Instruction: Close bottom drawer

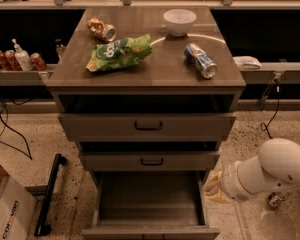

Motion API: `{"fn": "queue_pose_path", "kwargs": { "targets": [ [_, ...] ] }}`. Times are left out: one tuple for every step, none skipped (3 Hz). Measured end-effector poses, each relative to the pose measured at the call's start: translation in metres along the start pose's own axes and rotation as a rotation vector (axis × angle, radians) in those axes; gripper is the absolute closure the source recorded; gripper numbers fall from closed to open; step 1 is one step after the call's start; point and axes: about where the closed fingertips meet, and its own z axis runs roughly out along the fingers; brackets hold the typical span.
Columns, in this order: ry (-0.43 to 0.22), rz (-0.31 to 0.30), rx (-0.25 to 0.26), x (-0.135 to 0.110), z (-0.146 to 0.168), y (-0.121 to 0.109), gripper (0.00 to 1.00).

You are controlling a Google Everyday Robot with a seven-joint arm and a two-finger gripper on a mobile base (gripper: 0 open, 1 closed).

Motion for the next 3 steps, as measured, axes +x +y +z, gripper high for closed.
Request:
{"fn": "queue_pose_path", "kwargs": {
  "targets": [
    [-0.057,-0.030,-0.016,0.011,0.027,-0.011,1.00],
    [-0.112,-0.023,-0.045,0.027,0.055,-0.018,1.00],
    [-0.139,0.013,-0.079,0.049,0.081,-0.018,1.00]
  ]
}}
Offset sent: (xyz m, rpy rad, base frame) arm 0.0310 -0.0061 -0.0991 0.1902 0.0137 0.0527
